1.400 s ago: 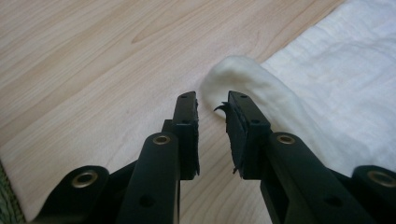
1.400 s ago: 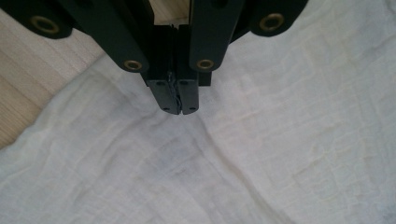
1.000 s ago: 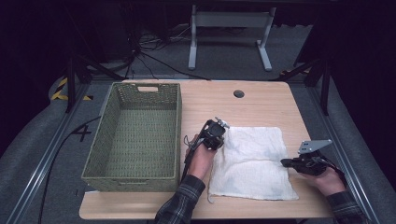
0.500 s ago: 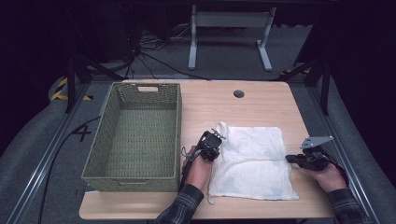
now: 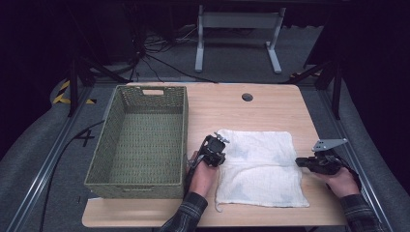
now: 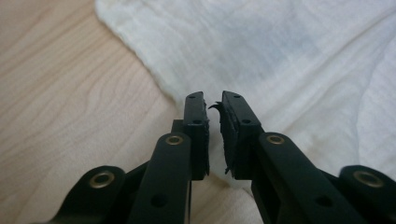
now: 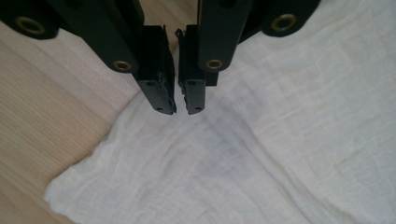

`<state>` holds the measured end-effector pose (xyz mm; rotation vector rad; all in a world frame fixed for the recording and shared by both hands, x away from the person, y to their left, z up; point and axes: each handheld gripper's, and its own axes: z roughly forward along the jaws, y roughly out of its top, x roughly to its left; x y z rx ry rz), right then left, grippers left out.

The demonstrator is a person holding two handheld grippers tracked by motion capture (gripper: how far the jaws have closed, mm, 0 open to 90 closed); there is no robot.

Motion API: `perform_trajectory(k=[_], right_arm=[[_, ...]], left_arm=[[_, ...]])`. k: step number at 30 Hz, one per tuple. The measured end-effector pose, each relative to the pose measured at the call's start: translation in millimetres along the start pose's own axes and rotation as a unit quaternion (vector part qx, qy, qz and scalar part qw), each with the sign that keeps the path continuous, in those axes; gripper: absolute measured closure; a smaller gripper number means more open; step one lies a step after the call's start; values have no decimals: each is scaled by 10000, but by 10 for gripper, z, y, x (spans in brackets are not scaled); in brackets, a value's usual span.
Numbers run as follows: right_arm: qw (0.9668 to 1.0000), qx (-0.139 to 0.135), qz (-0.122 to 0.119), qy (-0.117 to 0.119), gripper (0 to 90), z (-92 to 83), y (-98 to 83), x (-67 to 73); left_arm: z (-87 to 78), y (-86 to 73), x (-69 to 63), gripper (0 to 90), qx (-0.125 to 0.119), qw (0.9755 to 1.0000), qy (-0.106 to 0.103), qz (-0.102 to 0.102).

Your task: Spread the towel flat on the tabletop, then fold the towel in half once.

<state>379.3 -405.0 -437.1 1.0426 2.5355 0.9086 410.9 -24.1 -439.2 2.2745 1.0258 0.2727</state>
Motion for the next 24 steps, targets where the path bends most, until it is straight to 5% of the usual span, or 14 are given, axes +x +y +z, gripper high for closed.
perform_trajectory(k=[6,14,24], right_arm=[[9998,-196,-36,-41,765,15,136,-55],[9991,-393,-47,-166,738,98,359,-228],[9984,-396,172,-360,704,306,549,-582]], left_arm=[[27,120,88,698,-106,9998,-125,117],[75,378,305,658,-372,9993,22,2],[345,591,610,641,-114,9988,375,-287]])
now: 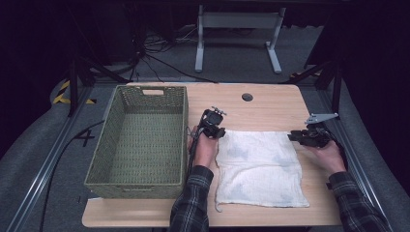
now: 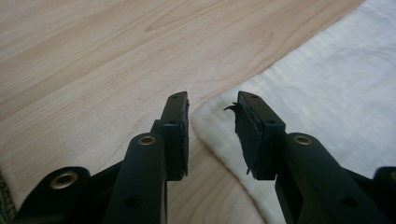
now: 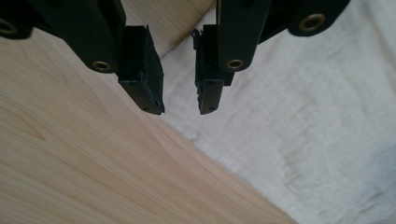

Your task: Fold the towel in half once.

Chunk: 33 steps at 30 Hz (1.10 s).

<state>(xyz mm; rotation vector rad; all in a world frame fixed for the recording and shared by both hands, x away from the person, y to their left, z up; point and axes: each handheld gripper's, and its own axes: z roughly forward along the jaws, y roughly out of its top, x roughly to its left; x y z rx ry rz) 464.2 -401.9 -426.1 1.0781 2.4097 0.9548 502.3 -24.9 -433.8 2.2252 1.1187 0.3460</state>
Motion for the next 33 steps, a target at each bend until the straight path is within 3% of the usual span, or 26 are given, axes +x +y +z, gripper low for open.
perform_trajectory(k=[6,11,15,20,25,30,33], right_arm=[[9997,8,160,-169,681,133,17,-149],[9991,95,330,-249,665,211,7,-238],[9992,147,327,-168,666,282,-16,-240],[9992,149,359,-37,830,292,-31,-215],[9993,177,323,-48,867,283,-27,-204],[9991,-117,345,-211,872,123,13,-261],[9986,-274,377,-256,872,28,87,-319]], left_arm=[[153,-48,22,618,288,9996,-49,15],[155,-48,19,650,269,9996,-38,59],[154,-51,11,720,259,9996,-60,96],[154,-44,-13,854,293,9994,-150,118],[143,-43,-2,877,279,9995,-165,-21],[27,18,1,879,-166,9998,-65,-105],[-51,93,-11,878,-312,9995,-5,-82]])
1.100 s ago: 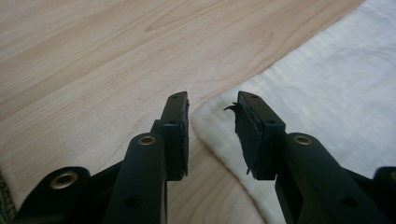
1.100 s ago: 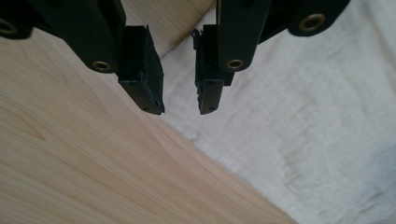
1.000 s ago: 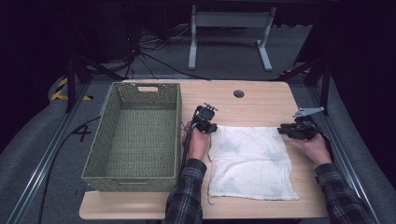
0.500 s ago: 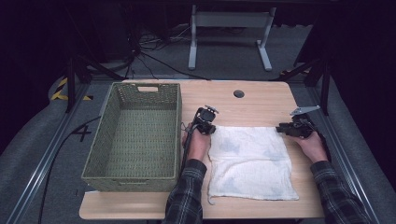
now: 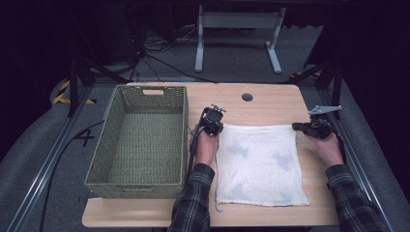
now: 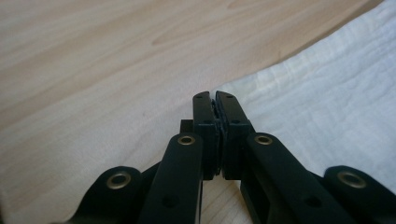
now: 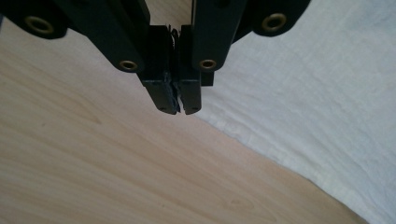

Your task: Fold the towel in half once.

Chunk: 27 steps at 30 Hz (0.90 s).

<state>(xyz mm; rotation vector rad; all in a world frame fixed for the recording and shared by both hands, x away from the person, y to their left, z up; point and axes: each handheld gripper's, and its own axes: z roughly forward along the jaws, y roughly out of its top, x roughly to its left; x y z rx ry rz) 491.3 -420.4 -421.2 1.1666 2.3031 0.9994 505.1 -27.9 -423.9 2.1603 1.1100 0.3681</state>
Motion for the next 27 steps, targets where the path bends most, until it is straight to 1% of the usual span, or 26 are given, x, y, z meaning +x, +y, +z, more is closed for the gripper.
perform_trajectory(k=[1,2,4,5,8,10,11,13,16,18,19,20,23,26,27], right_arm=[[10000,-27,-21,-41,872,-21,34,-12],[10000,-27,-21,-41,872,-21,34,-12],[9998,-95,-94,-116,872,-78,111,-30],[9997,-170,-119,-153,872,-126,155,-31],[9995,-280,-121,-116,871,-211,171,2],[9995,-266,-177,-87,871,-247,123,52],[9995,-266,-177,-87,871,-247,123,52],[9995,-259,-199,-31,871,-294,32,121],[9995,-236,-212,-2,871,-317,-17,166],[9995,-188,-250,41,870,-343,-59,213],[9995,-181,-263,70,870,-356,-89,239],[9995,-142,-280,89,870,-363,-112,259],[9994,-32,-314,126,870,-378,-185,308],[9994,21,-286,180,870,-419,-248,346],[9994,18,-280,202,870,-440,-272,359]], left_arm=[[-32,35,-6,878,-56,10000,45,5],[-32,35,-6,878,-56,10000,45,5],[-100,89,-17,878,-185,9998,79,15],[-118,101,-21,878,-193,9998,87,48],[-190,82,-55,878,-195,9997,99,47],[-218,52,-70,878,-191,9998,77,54],[-245,21,-83,878,-191,9998,81,62],[-322,-85,-148,878,-199,9998,60,44],[-372,-174,-200,878,-172,9998,45,32],[-398,-244,-227,878,-162,9999,20,18],[-405,-269,-239,878,-136,9999,12,43],[-405,-269,-239,878,-136,9999,12,43],[-421,-350,-299,878,-85,10000,-29,30],[-448,-406,-349,876,-67,10000,-39,44],[-457,-427,-356,876,-70,10000,-50,4]])
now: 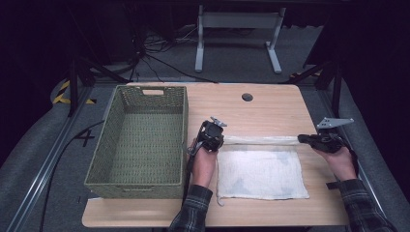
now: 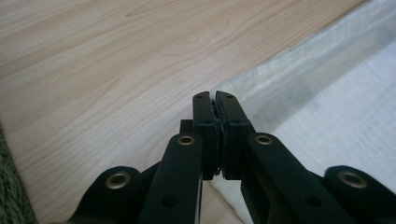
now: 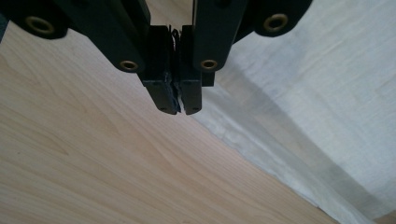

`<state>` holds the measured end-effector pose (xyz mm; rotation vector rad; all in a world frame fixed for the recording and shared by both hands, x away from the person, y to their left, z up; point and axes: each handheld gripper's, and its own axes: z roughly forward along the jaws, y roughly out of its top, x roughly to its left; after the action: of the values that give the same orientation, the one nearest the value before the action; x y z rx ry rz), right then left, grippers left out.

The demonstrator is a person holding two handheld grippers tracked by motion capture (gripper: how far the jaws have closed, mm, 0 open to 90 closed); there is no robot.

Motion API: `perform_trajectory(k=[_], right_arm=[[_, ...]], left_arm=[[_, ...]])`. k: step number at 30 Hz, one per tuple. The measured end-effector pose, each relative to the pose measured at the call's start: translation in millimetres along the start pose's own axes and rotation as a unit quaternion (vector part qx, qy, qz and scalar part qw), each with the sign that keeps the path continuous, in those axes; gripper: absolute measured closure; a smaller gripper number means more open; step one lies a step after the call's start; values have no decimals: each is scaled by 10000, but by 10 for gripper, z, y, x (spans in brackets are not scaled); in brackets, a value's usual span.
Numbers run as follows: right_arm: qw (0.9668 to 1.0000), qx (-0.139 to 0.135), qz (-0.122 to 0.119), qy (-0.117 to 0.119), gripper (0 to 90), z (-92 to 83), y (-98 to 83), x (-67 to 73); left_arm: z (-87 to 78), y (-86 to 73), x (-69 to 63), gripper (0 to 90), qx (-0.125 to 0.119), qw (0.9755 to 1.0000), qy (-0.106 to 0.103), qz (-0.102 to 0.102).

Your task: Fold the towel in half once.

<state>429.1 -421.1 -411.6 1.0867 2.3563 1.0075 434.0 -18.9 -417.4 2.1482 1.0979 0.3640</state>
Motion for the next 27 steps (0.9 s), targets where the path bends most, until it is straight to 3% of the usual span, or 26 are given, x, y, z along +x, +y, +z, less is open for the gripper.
perform_trajectory(k=[12,17,27], right_arm=[[9994,46,83,335,870,-144,-247,180],[9992,56,-12,395,870,-191,-297,269],[9990,67,-88,436,869,-318,-407,393]], left_arm=[[-133,-263,-149,876,34,10000,-26,-66],[-194,-372,-216,877,41,9999,47,-95],[-348,-509,-365,876,41,10000,-56,38]])
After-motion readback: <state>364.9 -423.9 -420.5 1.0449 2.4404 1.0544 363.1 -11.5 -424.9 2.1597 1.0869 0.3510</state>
